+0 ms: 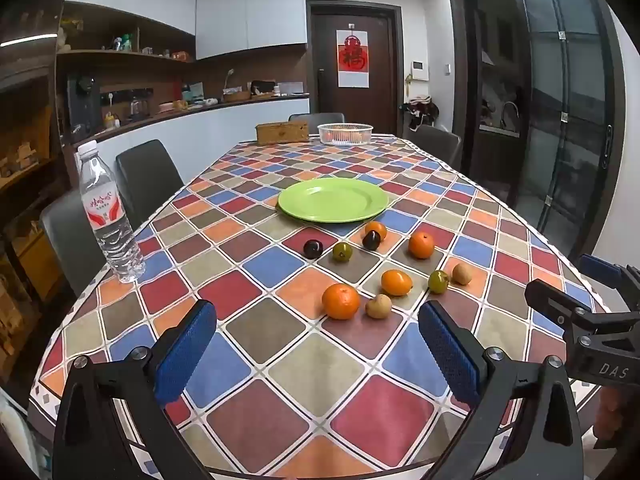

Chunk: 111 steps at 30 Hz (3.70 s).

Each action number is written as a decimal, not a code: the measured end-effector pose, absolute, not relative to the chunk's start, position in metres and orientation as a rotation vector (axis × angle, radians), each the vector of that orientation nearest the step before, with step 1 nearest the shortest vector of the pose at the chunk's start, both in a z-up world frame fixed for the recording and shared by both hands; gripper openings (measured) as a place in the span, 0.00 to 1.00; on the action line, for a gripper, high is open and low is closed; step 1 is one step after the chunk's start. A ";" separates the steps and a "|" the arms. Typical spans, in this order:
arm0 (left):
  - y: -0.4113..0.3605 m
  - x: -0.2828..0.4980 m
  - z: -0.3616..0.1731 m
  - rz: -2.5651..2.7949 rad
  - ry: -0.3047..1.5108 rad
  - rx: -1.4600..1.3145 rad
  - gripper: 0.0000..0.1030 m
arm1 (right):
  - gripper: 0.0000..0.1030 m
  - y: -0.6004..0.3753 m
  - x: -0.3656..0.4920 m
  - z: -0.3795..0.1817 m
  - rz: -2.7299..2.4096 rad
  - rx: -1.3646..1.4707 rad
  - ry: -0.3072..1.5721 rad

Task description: Organize fruits

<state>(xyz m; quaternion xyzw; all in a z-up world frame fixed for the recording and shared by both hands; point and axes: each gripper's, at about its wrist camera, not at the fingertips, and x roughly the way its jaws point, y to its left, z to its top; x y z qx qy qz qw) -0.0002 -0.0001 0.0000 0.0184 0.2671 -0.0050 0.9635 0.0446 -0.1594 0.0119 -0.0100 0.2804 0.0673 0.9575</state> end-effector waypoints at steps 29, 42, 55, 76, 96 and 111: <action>0.002 -0.005 0.004 -0.014 0.533 0.026 1.00 | 0.99 -0.158 0.042 0.015 0.138 -0.025 0.550; 0.001 -0.005 0.005 -0.012 0.528 0.027 1.00 | 0.99 -0.156 0.041 0.015 0.140 -0.025 0.548; 0.002 -0.006 0.005 -0.012 0.526 0.027 1.00 | 0.99 -0.157 0.041 0.015 0.140 -0.025 0.546; 0.002 -0.007 0.005 -0.013 0.524 0.027 1.00 | 0.99 -0.156 0.041 0.015 0.140 -0.026 0.543; 0.010 0.006 -0.002 -0.004 0.572 0.021 1.00 | 0.99 -0.142 0.049 0.021 0.169 -0.063 0.554; 0.014 0.036 -0.028 -0.047 0.652 0.063 0.95 | 0.97 -0.121 0.080 -0.003 0.214 -0.138 0.595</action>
